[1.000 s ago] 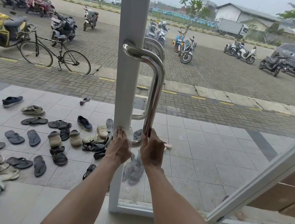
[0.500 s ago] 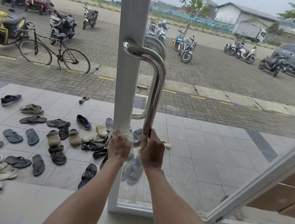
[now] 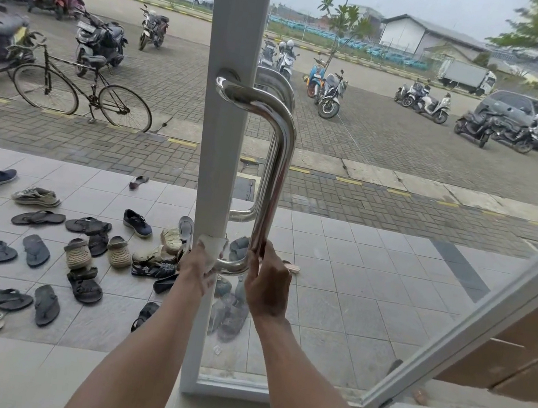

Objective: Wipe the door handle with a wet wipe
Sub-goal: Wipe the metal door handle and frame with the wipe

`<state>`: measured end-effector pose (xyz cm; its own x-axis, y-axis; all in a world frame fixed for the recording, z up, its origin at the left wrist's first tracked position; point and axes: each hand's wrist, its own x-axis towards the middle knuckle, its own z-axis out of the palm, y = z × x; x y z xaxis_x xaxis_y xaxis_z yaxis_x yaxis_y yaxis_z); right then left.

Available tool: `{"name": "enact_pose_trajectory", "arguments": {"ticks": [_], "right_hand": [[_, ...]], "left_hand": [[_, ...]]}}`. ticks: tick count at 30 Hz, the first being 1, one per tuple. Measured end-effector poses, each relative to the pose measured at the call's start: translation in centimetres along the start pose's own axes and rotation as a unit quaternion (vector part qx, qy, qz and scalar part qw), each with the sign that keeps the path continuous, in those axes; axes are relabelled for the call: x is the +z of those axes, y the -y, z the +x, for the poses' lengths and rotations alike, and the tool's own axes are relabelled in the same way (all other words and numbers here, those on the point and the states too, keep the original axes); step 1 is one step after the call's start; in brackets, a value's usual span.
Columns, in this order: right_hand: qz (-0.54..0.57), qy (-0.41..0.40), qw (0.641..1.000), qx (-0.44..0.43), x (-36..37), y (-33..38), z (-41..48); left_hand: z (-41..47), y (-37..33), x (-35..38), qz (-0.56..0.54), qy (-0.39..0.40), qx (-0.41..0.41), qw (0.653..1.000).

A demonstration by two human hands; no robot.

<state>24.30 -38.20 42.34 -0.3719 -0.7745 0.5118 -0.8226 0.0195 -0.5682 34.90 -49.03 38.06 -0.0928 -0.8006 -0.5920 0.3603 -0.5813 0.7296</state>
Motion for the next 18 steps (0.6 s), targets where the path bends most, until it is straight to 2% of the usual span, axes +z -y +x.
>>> {"name": "enact_pose_trajectory", "arguments": {"ticks": [5,10,18], "right_hand": [[0.009,-0.027,0.999,-0.024,-0.1,-0.3,0.0],[0.005,-0.016,0.999,-0.040,-0.3,-0.4,0.3],[0.011,-0.021,0.998,-0.052,-0.6,-0.6,0.4]], "left_hand": [[0.5,0.2,0.6,-0.146,0.050,-0.077,0.985],[0.9,-0.4,1.4,-0.255,0.059,-0.064,0.963],[1.0,0.0,1.0,-0.272,0.098,-0.027,0.957]]}}
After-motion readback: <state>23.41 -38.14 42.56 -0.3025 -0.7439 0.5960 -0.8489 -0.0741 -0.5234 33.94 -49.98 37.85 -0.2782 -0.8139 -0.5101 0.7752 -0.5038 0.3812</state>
